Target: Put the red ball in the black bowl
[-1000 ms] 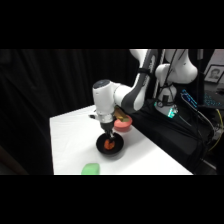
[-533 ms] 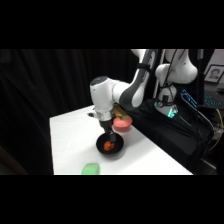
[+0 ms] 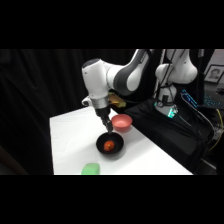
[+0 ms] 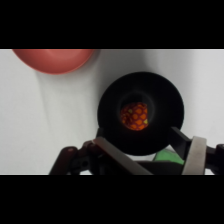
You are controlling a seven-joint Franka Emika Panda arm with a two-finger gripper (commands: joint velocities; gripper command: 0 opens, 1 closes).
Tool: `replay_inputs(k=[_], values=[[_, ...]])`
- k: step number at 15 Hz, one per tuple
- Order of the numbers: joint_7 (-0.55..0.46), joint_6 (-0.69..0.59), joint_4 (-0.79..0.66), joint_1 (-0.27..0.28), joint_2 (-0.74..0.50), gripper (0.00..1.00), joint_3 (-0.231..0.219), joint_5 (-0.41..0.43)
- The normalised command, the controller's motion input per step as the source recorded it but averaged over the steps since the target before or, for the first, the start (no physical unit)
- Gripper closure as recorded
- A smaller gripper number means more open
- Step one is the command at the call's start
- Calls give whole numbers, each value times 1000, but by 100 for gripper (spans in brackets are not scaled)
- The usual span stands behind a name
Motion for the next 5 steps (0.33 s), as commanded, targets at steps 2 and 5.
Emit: replay_inputs(k=[2,5], values=[[-205,-363,172,-71,-199,0,-1,84],[-192,-330,185,-56,-167,0,-7,50]])
